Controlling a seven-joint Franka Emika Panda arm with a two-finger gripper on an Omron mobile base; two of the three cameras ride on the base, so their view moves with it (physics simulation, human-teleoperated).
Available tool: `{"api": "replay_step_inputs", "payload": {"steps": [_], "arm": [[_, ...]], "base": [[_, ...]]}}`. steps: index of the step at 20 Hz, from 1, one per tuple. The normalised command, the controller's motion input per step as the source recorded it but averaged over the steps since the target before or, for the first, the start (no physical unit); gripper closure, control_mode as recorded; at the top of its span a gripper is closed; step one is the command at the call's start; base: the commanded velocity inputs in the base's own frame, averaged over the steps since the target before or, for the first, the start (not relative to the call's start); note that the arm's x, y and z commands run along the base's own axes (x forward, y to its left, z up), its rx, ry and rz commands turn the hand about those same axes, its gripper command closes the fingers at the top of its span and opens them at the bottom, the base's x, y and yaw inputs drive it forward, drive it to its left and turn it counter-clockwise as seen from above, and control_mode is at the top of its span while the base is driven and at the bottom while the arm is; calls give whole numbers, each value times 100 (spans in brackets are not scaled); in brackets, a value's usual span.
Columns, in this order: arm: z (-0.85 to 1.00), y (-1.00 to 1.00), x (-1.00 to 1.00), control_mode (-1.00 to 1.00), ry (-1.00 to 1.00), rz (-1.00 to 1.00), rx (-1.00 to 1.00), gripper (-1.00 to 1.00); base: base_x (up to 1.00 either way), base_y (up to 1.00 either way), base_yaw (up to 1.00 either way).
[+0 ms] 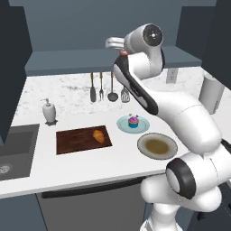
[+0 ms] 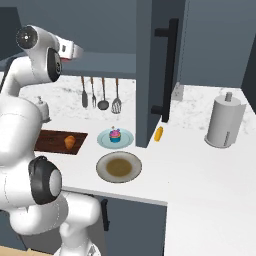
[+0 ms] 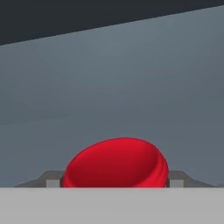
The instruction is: From the different types of pastries on the counter, select a croissant and place it on the cutting board. Then retrieve a jar of jam from the cabinet and place it alongside the croissant on the cutting board.
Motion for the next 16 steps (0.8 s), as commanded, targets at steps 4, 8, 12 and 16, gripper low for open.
{"api": "replay_step_inputs", "payload": {"steps": [4,8,12,16], "arm": [[1,0,-96,-100,4,0,2,100],[-11,6,-39,-100,0,0,0,100],[-19,5,-35,-100,-4,0,-1,100],[-30,0,-92,-100,-2,0,0,100]], "base": [[0,0,0],[0,0,0],[0,0,0],[0,0,0]]}}
